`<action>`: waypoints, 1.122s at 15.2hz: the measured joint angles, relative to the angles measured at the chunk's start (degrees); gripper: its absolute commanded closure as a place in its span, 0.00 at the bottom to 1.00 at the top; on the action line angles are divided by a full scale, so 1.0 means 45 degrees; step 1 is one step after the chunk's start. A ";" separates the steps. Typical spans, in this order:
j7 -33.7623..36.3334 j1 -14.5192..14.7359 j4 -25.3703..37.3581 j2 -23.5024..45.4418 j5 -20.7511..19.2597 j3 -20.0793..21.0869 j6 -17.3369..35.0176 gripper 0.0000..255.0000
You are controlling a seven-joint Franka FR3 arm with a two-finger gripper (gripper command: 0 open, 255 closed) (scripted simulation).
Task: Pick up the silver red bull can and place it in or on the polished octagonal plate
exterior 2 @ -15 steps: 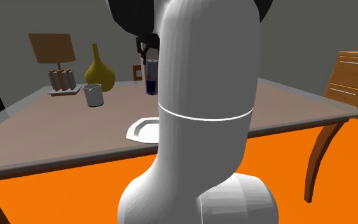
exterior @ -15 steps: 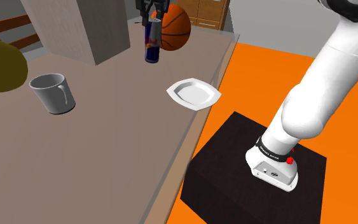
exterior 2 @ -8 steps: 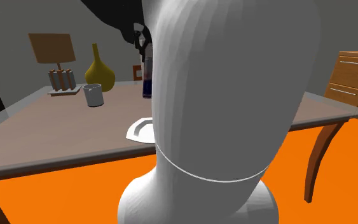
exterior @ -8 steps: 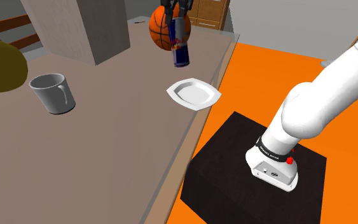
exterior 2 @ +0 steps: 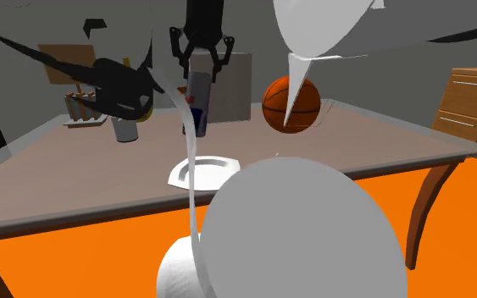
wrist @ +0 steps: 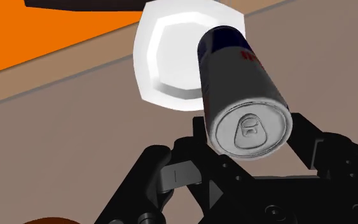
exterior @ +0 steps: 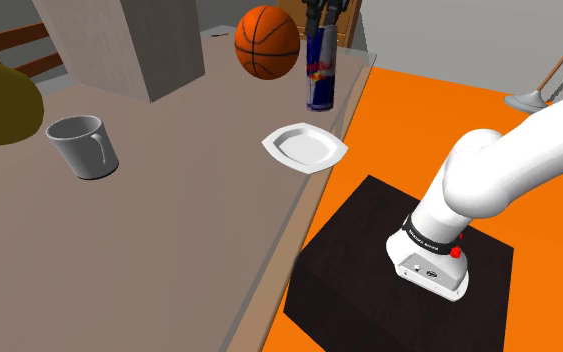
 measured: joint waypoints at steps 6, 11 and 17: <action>-0.0175 0.0015 -0.1314 -0.0624 0.0046 -0.0018 0.0648 1.00; -0.0298 0.0030 -0.2414 -0.0932 0.0100 0.0041 0.1434 1.00; -0.0416 0.0062 -0.3658 -0.1246 0.0188 0.0134 0.2360 1.00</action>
